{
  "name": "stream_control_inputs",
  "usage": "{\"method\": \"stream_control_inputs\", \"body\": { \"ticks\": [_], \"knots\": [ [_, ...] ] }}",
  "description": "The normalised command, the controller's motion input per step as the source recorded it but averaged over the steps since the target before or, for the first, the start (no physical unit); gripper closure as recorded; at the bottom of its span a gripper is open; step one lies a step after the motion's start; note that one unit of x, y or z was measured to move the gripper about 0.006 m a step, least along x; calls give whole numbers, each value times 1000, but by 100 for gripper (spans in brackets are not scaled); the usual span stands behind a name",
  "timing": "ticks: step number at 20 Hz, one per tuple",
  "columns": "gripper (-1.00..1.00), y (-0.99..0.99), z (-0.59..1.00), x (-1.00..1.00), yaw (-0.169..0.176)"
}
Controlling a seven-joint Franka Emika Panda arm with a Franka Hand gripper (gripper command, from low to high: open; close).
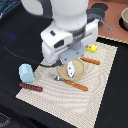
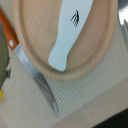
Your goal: Interact with the objects in diverse but meaningful ways.
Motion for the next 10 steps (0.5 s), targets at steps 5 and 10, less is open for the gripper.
{"method": "stream_control_inputs", "body": {
  "ticks": [5, 10],
  "knots": [
    [-100, -58, 274, -454, 177],
    [-100, -97, 282, -518, 143]
  ]
}}
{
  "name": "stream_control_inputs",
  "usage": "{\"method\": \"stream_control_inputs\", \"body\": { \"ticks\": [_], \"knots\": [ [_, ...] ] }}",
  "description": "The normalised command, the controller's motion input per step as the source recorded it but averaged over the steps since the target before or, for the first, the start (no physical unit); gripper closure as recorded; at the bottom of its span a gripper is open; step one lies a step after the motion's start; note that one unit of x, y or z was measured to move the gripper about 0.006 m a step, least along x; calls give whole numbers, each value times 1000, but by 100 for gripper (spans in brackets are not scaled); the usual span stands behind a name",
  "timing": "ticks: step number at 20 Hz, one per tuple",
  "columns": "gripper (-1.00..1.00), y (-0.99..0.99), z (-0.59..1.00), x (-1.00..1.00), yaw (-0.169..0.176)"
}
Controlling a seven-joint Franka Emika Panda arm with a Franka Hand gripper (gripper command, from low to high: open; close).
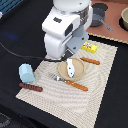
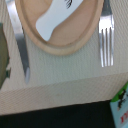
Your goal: Interact with the objects in diverse but meaningful ways.
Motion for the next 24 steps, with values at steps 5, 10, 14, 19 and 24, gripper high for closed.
{"method": "stream_control_inputs", "body": {
  "ticks": [5, 10, 14, 19, 24],
  "knots": [
    [-100, -367, 96, -466, 93],
    [-100, -776, 21, -45, 36],
    [-100, -906, -171, -27, 0],
    [-100, -771, -397, -275, 8],
    [-100, -621, -491, -393, 34]
  ]
}}
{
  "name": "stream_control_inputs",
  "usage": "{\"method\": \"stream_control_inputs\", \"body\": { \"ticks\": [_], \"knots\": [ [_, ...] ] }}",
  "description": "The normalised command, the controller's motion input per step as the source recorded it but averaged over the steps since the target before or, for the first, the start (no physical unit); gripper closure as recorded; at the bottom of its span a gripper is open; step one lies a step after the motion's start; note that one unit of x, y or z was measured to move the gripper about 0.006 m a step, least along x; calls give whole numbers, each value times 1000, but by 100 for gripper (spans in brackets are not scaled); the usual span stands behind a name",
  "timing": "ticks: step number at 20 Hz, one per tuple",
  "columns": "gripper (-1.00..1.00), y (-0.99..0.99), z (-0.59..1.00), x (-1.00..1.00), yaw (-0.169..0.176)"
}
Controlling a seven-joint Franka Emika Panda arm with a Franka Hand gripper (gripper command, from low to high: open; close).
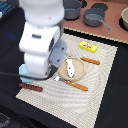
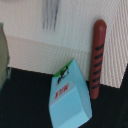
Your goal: Interact with the objects in diverse but meaningful ways.
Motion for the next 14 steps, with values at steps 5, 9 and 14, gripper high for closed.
{"method": "stream_control_inputs", "body": {
  "ticks": [5, 9, 14],
  "knots": [
    [-100, -420, -431, -319, 45],
    [-100, -143, -181, 63, 2],
    [-100, 2, -184, 11, 21]
  ]
}}
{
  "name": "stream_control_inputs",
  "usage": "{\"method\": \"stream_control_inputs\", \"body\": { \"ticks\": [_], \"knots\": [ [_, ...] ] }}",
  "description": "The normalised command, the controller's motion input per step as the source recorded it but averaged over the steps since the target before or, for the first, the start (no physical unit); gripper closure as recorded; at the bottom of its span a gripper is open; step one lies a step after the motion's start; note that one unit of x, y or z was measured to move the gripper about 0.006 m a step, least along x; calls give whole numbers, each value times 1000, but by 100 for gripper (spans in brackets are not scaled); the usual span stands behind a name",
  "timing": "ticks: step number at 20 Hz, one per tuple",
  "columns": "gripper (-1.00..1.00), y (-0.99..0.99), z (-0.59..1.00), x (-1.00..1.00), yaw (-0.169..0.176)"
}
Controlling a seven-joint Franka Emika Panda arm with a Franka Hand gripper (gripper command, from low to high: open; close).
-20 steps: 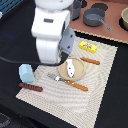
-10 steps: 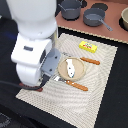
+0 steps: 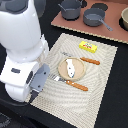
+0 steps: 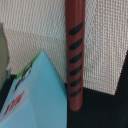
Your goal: Interact with the objects in diverse but meaningful ways.
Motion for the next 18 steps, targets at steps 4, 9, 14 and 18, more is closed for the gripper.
{"method": "stream_control_inputs", "body": {
  "ticks": [4, 9, 14, 18],
  "knots": [
    [-100, 0, -328, -28, 46],
    [-100, -1, -420, -106, 51],
    [-100, -75, -456, -179, 52],
    [100, -161, -432, -189, 65]
  ]
}}
